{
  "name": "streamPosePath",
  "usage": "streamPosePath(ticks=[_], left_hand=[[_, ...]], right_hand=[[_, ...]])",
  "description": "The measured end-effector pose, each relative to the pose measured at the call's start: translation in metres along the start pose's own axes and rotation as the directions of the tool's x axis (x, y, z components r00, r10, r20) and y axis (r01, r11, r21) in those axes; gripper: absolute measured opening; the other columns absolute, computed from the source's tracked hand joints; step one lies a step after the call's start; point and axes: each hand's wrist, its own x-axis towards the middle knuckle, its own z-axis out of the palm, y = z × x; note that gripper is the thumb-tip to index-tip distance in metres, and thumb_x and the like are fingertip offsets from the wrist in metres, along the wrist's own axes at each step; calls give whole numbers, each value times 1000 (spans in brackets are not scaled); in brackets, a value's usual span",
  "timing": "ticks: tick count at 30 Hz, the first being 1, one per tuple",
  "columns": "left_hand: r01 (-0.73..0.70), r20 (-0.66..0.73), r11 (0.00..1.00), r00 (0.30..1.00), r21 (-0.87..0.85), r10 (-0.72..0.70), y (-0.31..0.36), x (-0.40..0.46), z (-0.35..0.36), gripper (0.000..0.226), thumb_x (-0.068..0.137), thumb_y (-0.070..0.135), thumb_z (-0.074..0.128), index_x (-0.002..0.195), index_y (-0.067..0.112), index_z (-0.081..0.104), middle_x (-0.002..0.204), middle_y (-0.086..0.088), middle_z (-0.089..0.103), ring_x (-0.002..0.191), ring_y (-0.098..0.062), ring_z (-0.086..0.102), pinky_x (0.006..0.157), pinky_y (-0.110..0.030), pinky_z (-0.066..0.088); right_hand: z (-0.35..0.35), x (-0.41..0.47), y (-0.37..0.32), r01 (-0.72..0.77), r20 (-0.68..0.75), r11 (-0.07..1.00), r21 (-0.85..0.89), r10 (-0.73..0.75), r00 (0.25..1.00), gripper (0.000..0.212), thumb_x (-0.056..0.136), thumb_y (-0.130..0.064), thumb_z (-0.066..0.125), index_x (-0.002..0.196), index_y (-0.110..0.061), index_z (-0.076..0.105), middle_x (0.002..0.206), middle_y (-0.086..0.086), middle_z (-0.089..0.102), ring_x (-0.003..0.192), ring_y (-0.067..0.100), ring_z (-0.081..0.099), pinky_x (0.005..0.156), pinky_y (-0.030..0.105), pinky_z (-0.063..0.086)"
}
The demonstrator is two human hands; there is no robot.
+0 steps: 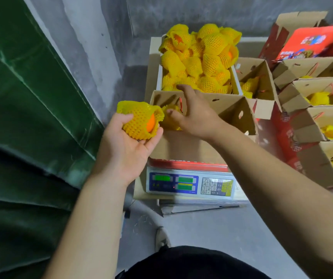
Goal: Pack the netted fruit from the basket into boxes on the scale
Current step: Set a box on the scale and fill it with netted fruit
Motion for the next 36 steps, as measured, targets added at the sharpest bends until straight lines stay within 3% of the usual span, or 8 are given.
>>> streamPosePath(ticks=[4, 8, 13, 16, 21, 27, 31, 36], left_hand=[[-105, -20, 980, 994, 170, 110, -12, -20, -6, 48, 100, 31, 68, 143, 14, 58, 130, -13, 73, 113, -26, 74, 83, -38, 62], [-202, 115, 908, 978, 366, 172, -27, -51, -10, 63, 89, 49, 77, 140, 16, 60, 129, -13, 73, 117, -29, 72, 97, -43, 56], [-224, 236, 939, 958, 261, 163, -41, -83, -14, 56, 106, 34, 60, 151, 5, 45, 140, -23, 64, 128, -37, 66, 105, -51, 54], [-198, 253, 964, 956, 179, 149, -39, -103, -15, 48, 109, 33, 50, 149, 7, 48, 141, -21, 64, 129, -34, 65, 103, -48, 55], [-362, 269, 895, 917, 260, 294, -41, -116, -15, 42, 110, 14, 49, 151, 6, 44, 143, -21, 62, 124, -35, 68, 102, -51, 56], [-297, 165, 901, 952, 315, 257, -50, -120, -15, 58, 101, 27, 64, 152, 8, 45, 144, -16, 63, 124, -33, 68, 111, -53, 51], [-269, 154, 889, 962, 371, 227, -55, -118, -16, 58, 99, 32, 67, 150, 9, 50, 141, -14, 66, 123, -32, 69, 109, -49, 53], [-205, 61, 896, 978, 394, 198, -65, -108, -23, 46, 99, 33, 71, 141, 20, 60, 132, -5, 72, 108, -32, 76, 99, -44, 60]], right_hand=[[-7, -51, -20, 152, 104, 884, 443, -219, 970, 80, 93, -20, 73, 160, -26, 29, 152, 8, 43, 137, 20, 50, 114, 45, 44], [-6, -93, -30, 346, 156, 852, 393, -433, 888, 96, 85, -15, 85, 159, -10, 25, 147, 9, 46, 129, 15, 54, 112, 34, 45], [-9, -115, -36, 452, 32, 835, 314, -485, 874, 80, 86, -15, 85, 150, -6, 39, 141, 11, 51, 127, 16, 54, 107, 28, 45], [-10, -125, -35, 420, -28, 807, 416, -450, 893, 72, 89, -13, 81, 149, -7, 42, 133, 9, 56, 116, 10, 58, 97, 21, 49], [-13, -141, -34, 319, -6, 754, 574, -385, 923, 73, 90, -2, 77, 151, -4, 38, 139, 19, 54, 127, 36, 58, 108, 53, 49], [-18, -147, -34, 328, -30, 789, 520, -367, 930, 75, 91, -16, 78, 154, -3, 39, 146, 10, 54, 136, 18, 53, 116, 39, 44], [-12, -153, -26, 294, -39, 781, 550, -328, 944, 67, 94, -11, 73, 152, -2, 41, 137, 8, 58, 124, 9, 58, 107, 24, 48], [-10, -148, -1, 270, -135, 801, 534, -234, 963, 63, 94, -13, 75, 150, -6, 46, 140, 10, 58, 128, 22, 59, 108, 35, 51]])
